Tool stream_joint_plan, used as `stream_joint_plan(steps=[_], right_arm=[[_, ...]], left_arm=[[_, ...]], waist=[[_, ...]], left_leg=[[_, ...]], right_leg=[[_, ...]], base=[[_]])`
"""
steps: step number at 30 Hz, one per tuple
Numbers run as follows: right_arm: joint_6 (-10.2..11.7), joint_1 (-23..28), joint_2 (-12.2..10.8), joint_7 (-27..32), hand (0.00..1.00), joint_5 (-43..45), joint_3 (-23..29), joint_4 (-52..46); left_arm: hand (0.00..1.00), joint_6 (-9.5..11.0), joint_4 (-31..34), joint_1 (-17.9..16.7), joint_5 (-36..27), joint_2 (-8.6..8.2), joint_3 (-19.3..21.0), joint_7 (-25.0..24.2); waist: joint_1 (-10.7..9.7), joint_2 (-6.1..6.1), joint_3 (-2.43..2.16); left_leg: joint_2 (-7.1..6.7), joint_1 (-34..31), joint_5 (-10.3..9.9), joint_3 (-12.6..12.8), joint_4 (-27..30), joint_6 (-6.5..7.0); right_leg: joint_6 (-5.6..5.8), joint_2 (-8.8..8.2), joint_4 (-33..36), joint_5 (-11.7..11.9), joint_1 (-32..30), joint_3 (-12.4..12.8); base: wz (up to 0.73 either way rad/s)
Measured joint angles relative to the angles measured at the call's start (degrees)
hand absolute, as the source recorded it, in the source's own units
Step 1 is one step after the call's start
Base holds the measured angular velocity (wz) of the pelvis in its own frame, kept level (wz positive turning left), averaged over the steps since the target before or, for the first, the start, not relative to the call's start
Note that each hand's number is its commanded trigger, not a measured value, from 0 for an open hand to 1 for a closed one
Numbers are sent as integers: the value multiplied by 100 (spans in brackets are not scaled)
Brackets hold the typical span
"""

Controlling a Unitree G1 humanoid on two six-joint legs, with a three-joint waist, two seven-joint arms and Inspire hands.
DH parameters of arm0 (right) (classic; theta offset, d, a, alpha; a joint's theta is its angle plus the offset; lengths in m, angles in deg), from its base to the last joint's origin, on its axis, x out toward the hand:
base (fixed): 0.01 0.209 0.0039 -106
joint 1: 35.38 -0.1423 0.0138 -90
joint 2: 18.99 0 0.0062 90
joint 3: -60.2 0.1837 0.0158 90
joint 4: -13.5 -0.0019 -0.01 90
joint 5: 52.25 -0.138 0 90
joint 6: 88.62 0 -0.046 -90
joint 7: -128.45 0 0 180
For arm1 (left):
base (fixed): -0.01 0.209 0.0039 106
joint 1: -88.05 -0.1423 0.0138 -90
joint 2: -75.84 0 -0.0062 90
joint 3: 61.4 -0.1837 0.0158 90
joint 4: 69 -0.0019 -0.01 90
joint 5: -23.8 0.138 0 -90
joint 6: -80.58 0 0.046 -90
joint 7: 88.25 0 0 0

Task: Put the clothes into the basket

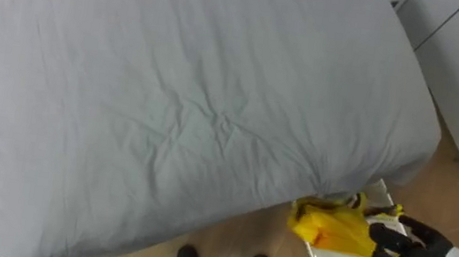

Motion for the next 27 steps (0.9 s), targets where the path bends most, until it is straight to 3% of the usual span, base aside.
stream_joint_plan(steps=[4,10,14,16,20,23,27], right_arm=[[32,17,178,10,0,1,-2,108],[49,60,248,12,0,-34,7,96],[49,193,282,12,0,-126,-46,61],[44,364,281,-26,0,-312,-62,-34],[28,823,275,-165,0,-335,-69,-392],[18,1201,254,-192,0,-619,-148,-620],[27,1616,38,-315,0,-978,-233,-1046]], left_arm=[[0,54,11,-13,4,12,1,-15],[0,85,185,-135,6,42,32,-85],[0,84,552,-453,18,112,38,-176],[0,88,674,-563,42,133,77,-196],[0,106,837,-961,220,136,468,-260],[0,109,867,-1035,225,158,507,-255],[0,108,963,-1218,331,123,751,-193]], waist=[[50,87,-16],[38,82,-15],[17,46,-24],[35,-6,-40],[44,-241,-145],[35,-419,-183],[53,-572,-161]], left_leg=[[-17,43,14,-81,3,22],[-29,208,24,-115,4,33],[-38,495,28,-169,-8,31],[-33,630,30,-172,-30,27],[-51,1115,35,-165,-149,13],[-66,1446,27,-187,-198,0],[-83,1927,-12,-296,-346,-56]], right_leg=[[0,-13,4,0,76,-58],[-3,-31,-9,-33,281,-117],[24,-33,-191,-67,693,-217],[24,-30,-289,-67,882,-282],[27,-20,-507,-68,1443,-336],[32,-14,-741,-70,1860,-442],[47,21,-966,-75,2426,-519]], base=[[9],[5],[12],[19],[6],[22],[13]])
